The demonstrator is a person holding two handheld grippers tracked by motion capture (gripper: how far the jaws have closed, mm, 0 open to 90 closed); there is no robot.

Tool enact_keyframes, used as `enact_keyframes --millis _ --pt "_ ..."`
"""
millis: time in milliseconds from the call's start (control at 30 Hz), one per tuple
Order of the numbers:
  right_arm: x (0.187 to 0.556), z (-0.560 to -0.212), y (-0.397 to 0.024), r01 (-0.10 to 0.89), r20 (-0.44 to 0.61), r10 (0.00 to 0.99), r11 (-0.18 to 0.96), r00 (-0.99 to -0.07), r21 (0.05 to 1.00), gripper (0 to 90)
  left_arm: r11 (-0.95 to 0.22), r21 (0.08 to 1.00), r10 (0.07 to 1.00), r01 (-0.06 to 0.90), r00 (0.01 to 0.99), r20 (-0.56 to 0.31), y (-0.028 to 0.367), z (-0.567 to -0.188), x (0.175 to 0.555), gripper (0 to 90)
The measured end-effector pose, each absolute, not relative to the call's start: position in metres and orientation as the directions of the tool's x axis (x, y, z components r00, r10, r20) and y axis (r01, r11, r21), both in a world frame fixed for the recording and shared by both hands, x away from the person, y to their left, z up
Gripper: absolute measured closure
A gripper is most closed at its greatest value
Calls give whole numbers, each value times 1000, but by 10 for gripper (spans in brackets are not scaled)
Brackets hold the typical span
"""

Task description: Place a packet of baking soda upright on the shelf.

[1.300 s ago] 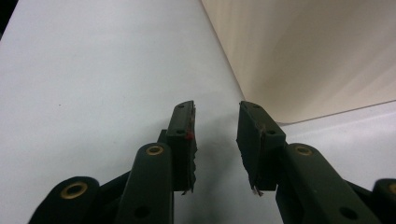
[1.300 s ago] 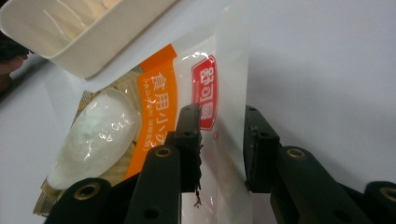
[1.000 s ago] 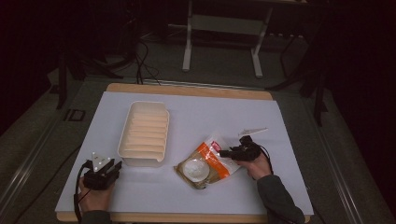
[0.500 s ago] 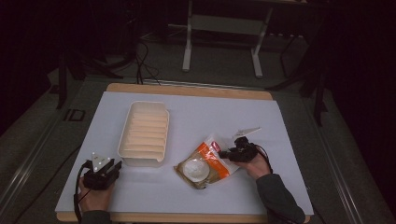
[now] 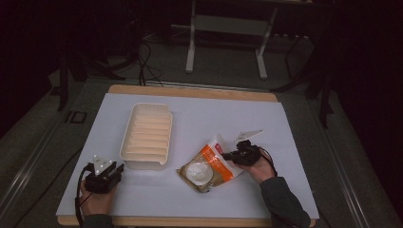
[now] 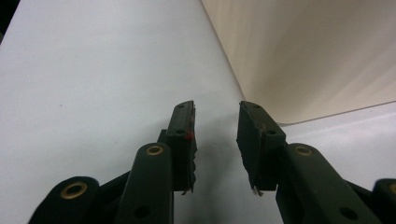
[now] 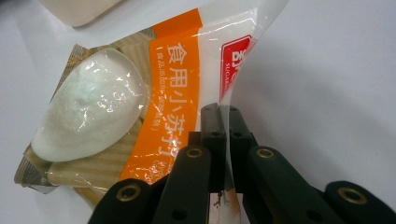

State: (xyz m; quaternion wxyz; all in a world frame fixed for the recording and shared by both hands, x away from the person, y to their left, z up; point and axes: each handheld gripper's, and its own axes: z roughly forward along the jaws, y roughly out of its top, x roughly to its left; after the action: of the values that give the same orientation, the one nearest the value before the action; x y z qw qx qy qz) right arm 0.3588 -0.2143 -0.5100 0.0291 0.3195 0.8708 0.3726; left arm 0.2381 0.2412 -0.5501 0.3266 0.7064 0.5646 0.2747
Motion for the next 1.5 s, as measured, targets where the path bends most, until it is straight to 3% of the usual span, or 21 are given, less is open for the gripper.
enact_keyframes --millis 600,1500 --pt "353 -490 -213 502 191 546 502 -816 704 900 -138 775 979 616 203 13 242 -550 238 650" --pt "345 -445 -185 360 103 442 551 -891 753 900 -124 778 981 616 194 3 244 -550 238 620"
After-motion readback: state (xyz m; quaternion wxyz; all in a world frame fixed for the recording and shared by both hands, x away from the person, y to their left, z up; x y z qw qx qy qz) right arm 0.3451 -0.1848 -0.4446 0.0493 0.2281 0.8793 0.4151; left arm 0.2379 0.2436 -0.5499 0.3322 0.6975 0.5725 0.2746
